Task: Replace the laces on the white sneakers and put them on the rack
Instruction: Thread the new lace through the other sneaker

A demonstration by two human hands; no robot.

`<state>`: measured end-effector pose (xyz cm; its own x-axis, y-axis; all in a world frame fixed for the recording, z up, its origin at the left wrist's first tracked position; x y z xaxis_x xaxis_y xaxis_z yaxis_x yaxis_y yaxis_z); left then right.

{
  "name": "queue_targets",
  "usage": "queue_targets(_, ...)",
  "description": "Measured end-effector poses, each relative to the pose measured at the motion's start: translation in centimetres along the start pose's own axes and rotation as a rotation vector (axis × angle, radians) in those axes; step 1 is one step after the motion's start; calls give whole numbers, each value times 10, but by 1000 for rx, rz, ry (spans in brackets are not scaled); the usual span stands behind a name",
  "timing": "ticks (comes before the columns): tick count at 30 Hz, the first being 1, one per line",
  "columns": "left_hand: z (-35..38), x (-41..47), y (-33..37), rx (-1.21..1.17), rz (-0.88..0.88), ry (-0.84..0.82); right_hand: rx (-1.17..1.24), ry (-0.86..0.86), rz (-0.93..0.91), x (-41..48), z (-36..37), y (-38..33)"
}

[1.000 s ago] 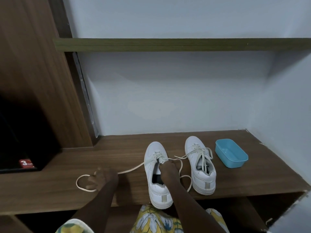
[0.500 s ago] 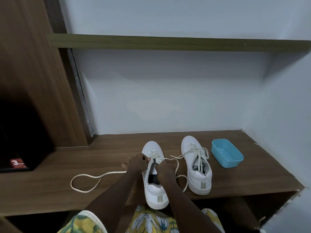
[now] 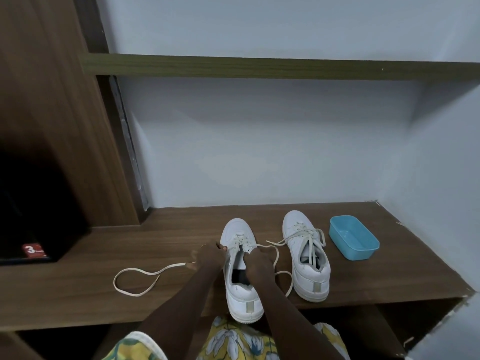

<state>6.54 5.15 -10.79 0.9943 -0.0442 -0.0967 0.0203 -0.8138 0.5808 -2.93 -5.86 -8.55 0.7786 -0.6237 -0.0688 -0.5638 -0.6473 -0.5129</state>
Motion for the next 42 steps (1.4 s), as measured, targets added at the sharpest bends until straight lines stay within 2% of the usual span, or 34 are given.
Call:
queue_targets(8,-19,-15,9,57,-39,67,32,14,-30,-3,-5,-1)
queue_targets(12,-26,-31,20,6,44,131,31,-8,-36,-2,-3,-1)
queue_targets(15,-28,-44,38,10,184,124,28,-17,-32,-1,-2,-1)
queue_targets(20,-23,-55,61,1,282,68,300,-98,100,5,-9,-1)
queue_targets(23,-20,-58,62,46,271,78,588,-98,256,9,-9,-1)
queue_targets(25,-19,-57,58,84,253,82,884,-87,414,12,-6,3)
queue_targets(27,-18,-59,54,141,276,78,1065,-119,477,19,-2,5)
queue_targets(31,-11,-65,46,152,295,60,1134,-121,499,34,7,10)
queue_targets(35,-14,-65,46,208,310,65,1236,-38,619,41,4,16)
queue_targets(38,-17,-67,49,194,294,71,1326,-54,501,32,-11,-5)
queue_targets(42,-25,-65,64,104,335,116,1313,42,367,27,-31,-22)
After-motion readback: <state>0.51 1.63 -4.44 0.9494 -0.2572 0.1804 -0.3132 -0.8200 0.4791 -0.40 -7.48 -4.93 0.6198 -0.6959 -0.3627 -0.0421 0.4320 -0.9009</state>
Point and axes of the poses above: each hand's wrist, its own x-axis towards the middle knuckle, its own z-axis out of the palm, y = z × x, the point moved 3 cm from there along x, towards the middle knuckle, and after that the axes turned 6 degrees about y, right-handed, at the moved point
